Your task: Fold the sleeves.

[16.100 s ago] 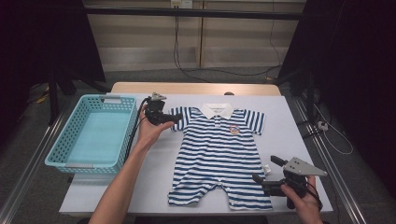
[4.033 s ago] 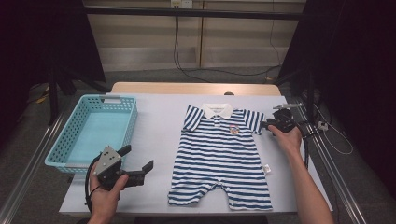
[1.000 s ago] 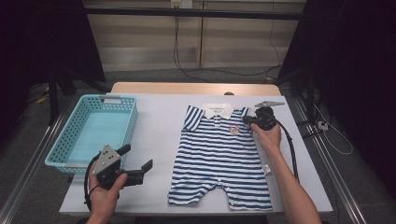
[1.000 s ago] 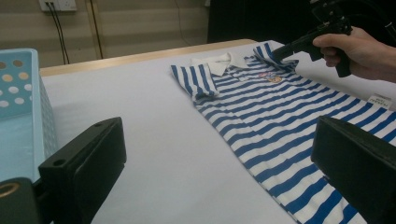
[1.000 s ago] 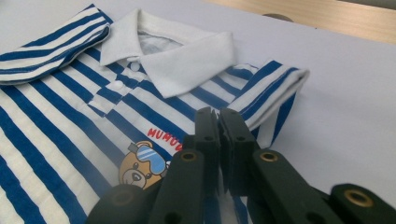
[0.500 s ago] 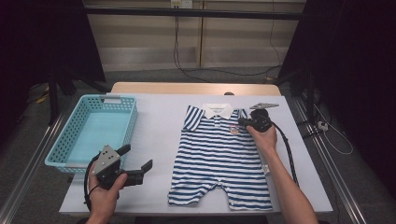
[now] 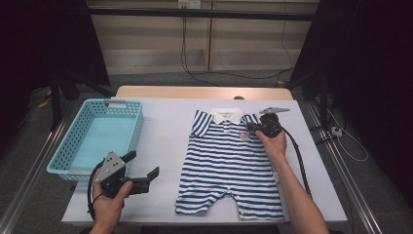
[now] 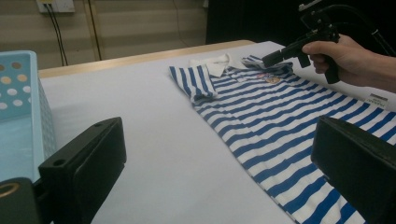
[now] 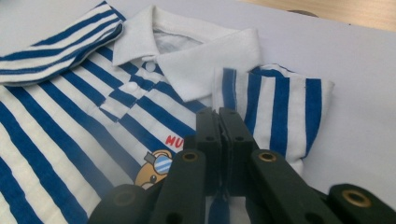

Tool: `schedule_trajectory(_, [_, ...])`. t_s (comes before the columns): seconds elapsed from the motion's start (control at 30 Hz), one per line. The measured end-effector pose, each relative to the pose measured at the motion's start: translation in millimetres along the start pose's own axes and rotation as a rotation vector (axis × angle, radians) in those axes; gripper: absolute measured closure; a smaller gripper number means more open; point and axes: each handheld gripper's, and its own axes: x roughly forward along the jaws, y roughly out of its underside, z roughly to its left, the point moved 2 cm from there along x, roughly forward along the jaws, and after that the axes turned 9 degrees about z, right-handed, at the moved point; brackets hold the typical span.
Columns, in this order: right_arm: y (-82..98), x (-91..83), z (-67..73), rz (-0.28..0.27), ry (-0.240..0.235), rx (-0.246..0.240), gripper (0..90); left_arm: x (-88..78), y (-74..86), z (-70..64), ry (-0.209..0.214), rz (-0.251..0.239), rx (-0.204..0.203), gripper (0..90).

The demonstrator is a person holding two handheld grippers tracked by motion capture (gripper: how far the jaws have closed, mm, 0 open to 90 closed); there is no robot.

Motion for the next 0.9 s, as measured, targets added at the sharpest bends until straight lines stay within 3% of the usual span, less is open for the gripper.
schedule_trajectory(0.23, [-0.7,1.2,5.3,0.023,-0.014,-0.033,82.2,-0.1,1.1,2.1,-0.005,0.008,-0.004,3.3])
schedule_trajectory(0.53, [-2.1,-19.3,1.1,0.017,-0.001,-0.044,72.9,0.6,1.0,0.9,-0.001,0.003,-0.01,3.3])
schedule_trajectory(0.67, [1.1,-28.0,2.9,0.035,0.006,-0.061,70.6,1.0,0.9,0.8,0.0,0.004,-0.011,3.3])
schedule_trajectory(0.8, [5.3,-31.8,2.4,0.059,0.013,-0.085,70.5,0.7,0.8,1.9,-0.004,0.016,0.015,3.3])
schedule_trajectory(0.9, [9.9,-31.6,0.6,0.088,0.025,-0.079,70.5,1.4,0.9,1.2,-0.003,0.008,-0.003,3.4])
